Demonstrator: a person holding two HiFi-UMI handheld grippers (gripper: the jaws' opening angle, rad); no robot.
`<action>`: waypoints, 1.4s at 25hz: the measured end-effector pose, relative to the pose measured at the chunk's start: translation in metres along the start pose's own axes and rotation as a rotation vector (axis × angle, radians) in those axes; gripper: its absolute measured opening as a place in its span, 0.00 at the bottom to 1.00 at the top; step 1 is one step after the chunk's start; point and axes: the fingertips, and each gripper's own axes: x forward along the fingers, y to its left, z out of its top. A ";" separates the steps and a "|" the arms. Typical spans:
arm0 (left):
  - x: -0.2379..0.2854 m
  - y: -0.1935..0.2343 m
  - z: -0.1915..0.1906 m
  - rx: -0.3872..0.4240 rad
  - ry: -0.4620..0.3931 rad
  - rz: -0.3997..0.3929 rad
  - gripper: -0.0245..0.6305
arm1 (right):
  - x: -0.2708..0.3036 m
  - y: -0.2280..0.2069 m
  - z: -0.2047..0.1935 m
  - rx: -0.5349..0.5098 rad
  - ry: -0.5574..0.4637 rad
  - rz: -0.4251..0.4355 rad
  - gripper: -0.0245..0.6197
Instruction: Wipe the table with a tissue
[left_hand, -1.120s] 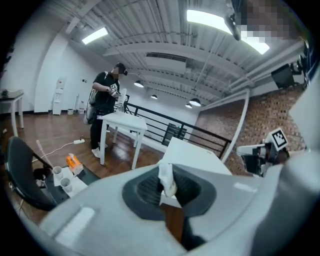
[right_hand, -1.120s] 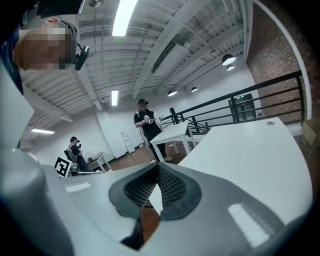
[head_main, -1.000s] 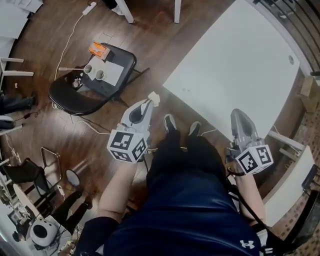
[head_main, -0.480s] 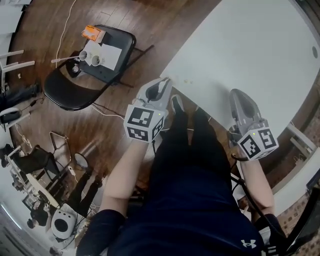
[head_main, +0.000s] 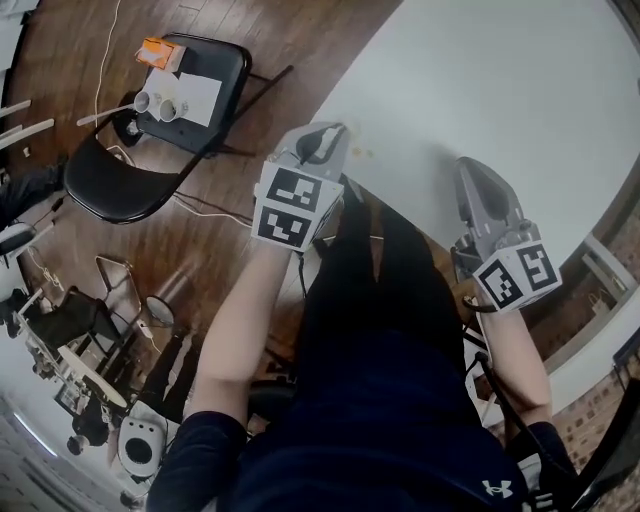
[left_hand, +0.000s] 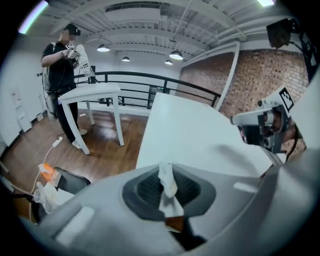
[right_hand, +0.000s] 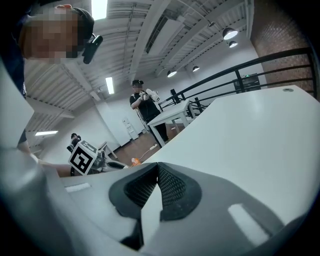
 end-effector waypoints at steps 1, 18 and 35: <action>0.001 0.001 -0.001 -0.004 -0.001 0.010 0.07 | 0.001 -0.004 0.001 0.004 -0.003 -0.005 0.05; 0.000 -0.008 -0.003 -0.031 -0.010 0.029 0.07 | -0.004 -0.004 -0.008 0.047 -0.003 0.004 0.05; 0.000 -0.048 -0.013 -0.033 -0.020 0.013 0.07 | -0.029 -0.007 -0.017 0.061 -0.012 0.006 0.05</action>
